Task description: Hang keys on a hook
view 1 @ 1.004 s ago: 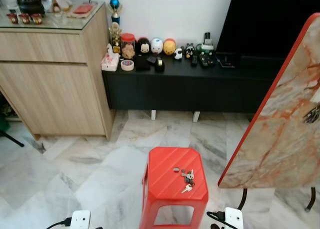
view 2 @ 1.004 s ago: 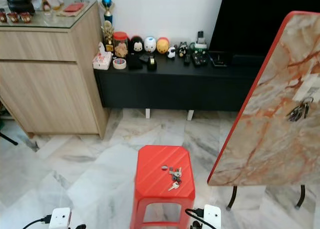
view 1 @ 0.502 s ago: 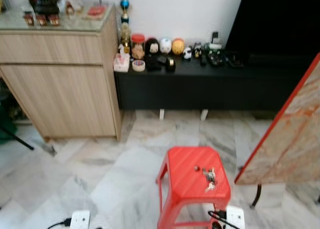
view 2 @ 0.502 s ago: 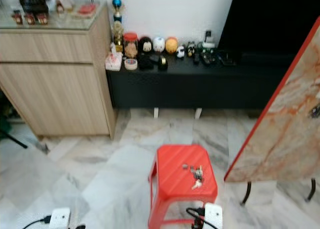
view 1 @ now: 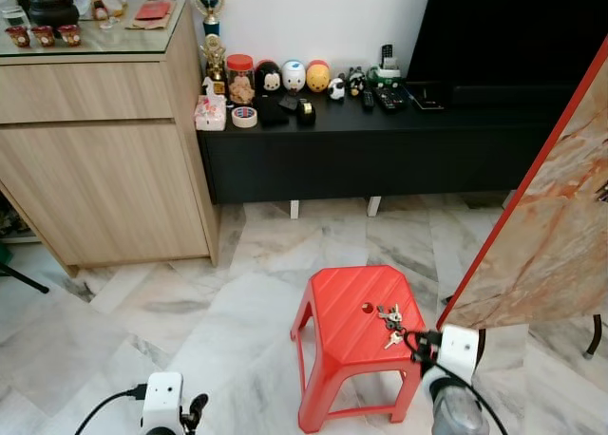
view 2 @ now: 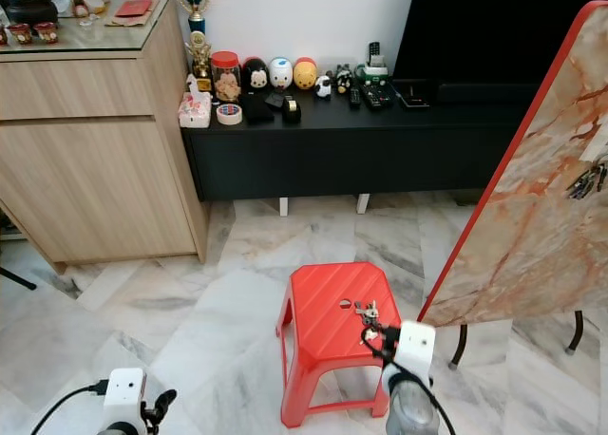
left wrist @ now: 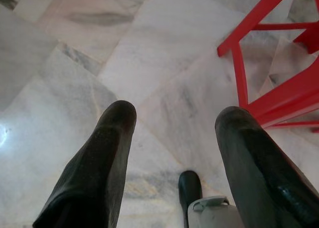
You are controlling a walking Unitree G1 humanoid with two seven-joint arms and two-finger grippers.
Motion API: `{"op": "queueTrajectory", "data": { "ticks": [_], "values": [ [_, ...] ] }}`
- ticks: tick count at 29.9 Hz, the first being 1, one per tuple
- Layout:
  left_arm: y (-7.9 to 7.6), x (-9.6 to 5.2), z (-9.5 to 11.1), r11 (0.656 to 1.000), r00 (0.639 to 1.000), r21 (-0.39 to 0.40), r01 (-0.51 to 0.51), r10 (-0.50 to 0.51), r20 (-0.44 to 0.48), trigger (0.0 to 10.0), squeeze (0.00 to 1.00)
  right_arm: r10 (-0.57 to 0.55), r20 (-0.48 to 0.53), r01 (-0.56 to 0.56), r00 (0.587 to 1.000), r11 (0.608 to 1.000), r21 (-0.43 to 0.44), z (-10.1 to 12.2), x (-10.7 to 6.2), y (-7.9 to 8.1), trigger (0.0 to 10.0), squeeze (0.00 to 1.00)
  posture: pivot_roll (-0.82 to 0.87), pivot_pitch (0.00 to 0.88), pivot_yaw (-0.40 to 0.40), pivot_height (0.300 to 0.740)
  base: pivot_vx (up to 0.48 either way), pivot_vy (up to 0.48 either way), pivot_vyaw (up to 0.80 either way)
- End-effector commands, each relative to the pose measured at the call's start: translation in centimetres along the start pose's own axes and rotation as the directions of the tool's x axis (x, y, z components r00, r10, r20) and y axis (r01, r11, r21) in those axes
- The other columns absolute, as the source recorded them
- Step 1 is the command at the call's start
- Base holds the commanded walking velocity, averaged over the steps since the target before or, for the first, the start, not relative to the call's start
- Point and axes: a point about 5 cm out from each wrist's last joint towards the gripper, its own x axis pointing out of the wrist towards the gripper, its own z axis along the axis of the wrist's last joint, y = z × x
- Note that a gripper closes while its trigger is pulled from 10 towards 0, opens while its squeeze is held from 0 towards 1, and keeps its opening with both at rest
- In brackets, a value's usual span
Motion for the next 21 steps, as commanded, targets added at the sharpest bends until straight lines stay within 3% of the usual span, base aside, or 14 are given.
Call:
{"op": "queueTrajectory", "data": {
  "ticks": [1, 5, 6, 7, 9, 16, 21],
  "values": [
    [0.1, 0.0, 0.5, 1.000, 0.999, -0.018, -0.005, 0.006, 0.041, 10.0, 0.00, -0.017, 0.071, 0.016, 0.997, 1.000, 0.009, 1.0, 0.0, 0.0, 10.0, 0.00, 0.07, 0.000, -0.074, 0.740, 0.000, 0.000, 0.00],
    [-0.3, 0.2, 2.8, 1.000, 0.981, -0.010, 0.010, -0.008, 0.195, 10.0, 0.00, -0.027, 0.169, 0.026, 0.985, 1.000, 0.009, 1.3, -1.2, -0.2, 10.0, 0.00, 0.06, 0.000, -0.077, 0.740, 0.000, 0.000, 0.00],
    [-0.3, 0.2, 2.8, 1.000, 0.981, -0.010, 0.010, -0.008, 0.195, 10.0, 0.00, -0.027, 0.169, 0.026, 0.985, 1.000, 0.009, 1.3, -1.2, -0.2, 10.0, 0.00, 0.06, 0.000, -0.077, 0.740, 0.000, 0.000, 0.00],
    [-0.6, 0.2, 3.9, 1.000, 0.963, -0.007, 0.026, -0.024, 0.268, 10.0, 0.00, 0.000, 0.194, 0.005, 0.981, 1.000, -0.023, 1.0, -2.0, -0.1, 10.0, 0.00, 0.06, 0.000, -0.077, 0.740, 0.000, 0.000, 0.00],
    [-0.9, 0.0, 4.5, 0.999, 0.949, 0.000, 0.040, -0.038, 0.312, 10.0, 0.00, 0.027, 0.213, -0.018, 0.977, 0.999, -0.043, 0.9, -2.8, 0.1, 10.0, 0.00, 0.07, 0.001, -0.075, 0.740, 0.000, 0.000, 0.00],
    [-0.2, -0.2, 3.5, 1.000, 0.962, -0.001, 0.018, -0.017, 0.273, 10.0, 0.00, 0.023, 0.250, -0.013, 0.968, 0.999, -0.042, 1.5, -3.5, -0.1, 10.0, 0.00, 0.06, 0.000, -0.077, 0.740, 0.000, 0.000, 0.00],
    [0.7, -0.6, 1.0, 1.000, 0.991, -0.011, -0.004, 0.006, 0.136, 10.0, 0.00, 0.014, 0.235, -0.005, 0.972, 0.999, -0.038, 1.5, -3.6, -0.4, 10.0, 0.00, 0.06, 0.000, -0.082, 0.740, 0.000, 0.000, 0.00]
  ]
}}
